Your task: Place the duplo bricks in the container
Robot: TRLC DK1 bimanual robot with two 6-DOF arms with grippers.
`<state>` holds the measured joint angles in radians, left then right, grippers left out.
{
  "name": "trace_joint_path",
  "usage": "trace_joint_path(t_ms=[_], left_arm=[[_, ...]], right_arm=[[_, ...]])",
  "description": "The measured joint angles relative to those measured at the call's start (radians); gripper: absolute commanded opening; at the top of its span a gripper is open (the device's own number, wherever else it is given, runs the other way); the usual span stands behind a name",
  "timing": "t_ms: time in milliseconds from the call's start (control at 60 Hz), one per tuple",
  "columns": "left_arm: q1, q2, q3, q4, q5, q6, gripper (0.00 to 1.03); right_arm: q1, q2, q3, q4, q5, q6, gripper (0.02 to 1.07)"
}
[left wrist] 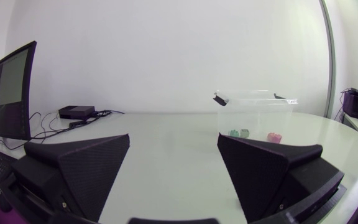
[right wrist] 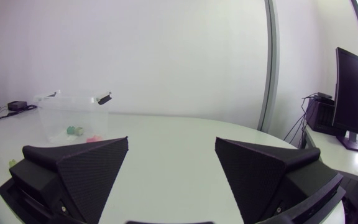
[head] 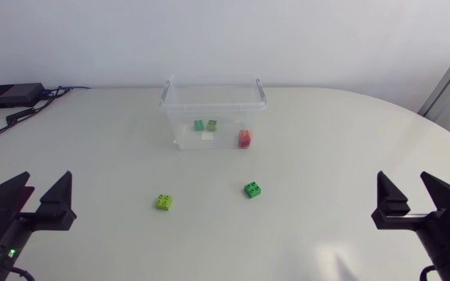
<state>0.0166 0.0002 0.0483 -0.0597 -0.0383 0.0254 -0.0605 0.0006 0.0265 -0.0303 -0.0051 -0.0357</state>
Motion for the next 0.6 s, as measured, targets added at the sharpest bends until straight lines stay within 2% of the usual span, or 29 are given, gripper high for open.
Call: trace_joint_path(t_ms=[200,367,450,600], left_arm=[[-0.002,0.124,0.165,-0.013,0.0,-0.009,0.99],[-0.016,0.322,0.312,-0.026,0.0,-0.034,0.99],[-0.035,0.441,0.388,-0.079,0.0,-0.062,0.99],[-0.076,0.718,0.555,-0.243,0.0,-0.135,0.99]], right_arm=[[0.031,0.037,0.063,-0.014,-0.007,-0.028,1.03],[0.047,0.227,0.191,-0.014,-0.01,-0.04,1.03],[0.052,0.352,0.271,-0.018,-0.01,-0.039,1.03],[0.069,0.565,0.435,-0.068,-0.01,-0.035,1.03]])
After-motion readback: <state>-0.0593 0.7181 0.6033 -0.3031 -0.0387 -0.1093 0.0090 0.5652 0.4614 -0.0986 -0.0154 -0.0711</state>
